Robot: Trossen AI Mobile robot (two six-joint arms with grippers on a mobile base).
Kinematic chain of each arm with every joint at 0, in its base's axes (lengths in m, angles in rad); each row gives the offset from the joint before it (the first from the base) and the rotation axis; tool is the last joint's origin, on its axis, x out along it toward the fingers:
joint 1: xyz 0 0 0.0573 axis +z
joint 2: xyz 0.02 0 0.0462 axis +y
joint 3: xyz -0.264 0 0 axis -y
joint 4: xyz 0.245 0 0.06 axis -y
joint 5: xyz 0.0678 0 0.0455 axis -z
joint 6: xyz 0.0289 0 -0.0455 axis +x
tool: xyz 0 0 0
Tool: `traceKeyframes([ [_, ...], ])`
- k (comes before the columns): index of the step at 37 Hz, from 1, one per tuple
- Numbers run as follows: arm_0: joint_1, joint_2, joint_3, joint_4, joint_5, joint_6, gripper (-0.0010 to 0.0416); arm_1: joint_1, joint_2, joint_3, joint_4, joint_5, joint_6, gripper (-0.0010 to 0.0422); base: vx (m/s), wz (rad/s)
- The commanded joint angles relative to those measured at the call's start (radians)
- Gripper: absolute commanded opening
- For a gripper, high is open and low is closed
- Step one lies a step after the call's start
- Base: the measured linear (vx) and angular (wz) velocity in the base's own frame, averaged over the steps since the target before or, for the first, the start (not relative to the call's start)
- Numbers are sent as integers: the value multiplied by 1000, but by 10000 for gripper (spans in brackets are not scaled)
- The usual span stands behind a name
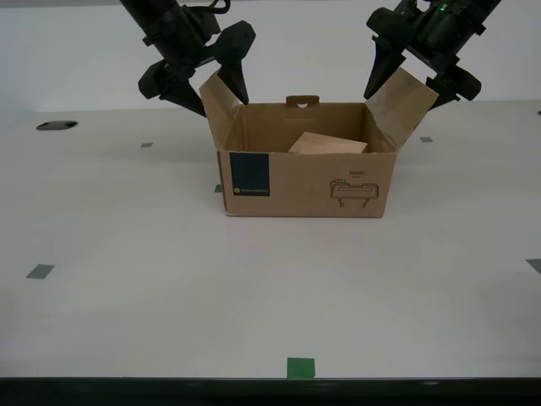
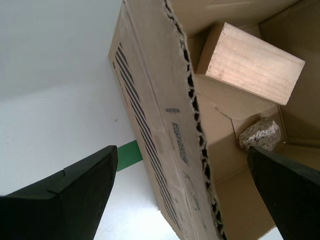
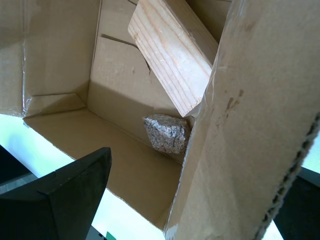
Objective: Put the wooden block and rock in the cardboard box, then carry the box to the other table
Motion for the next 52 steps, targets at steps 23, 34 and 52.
traceKeyframes([
  [23,3,0,-8,-1,-5,11,249,1,0,0,-4,-1,-11,108,0,0],
  [34,3,0,-71,13,-5,11,111,1,0,0,2,-1,-11,6,0,0],
  [52,4,0,-72,52,-5,47,-1,1,0,0,3,0,2,-1,0,0],
])
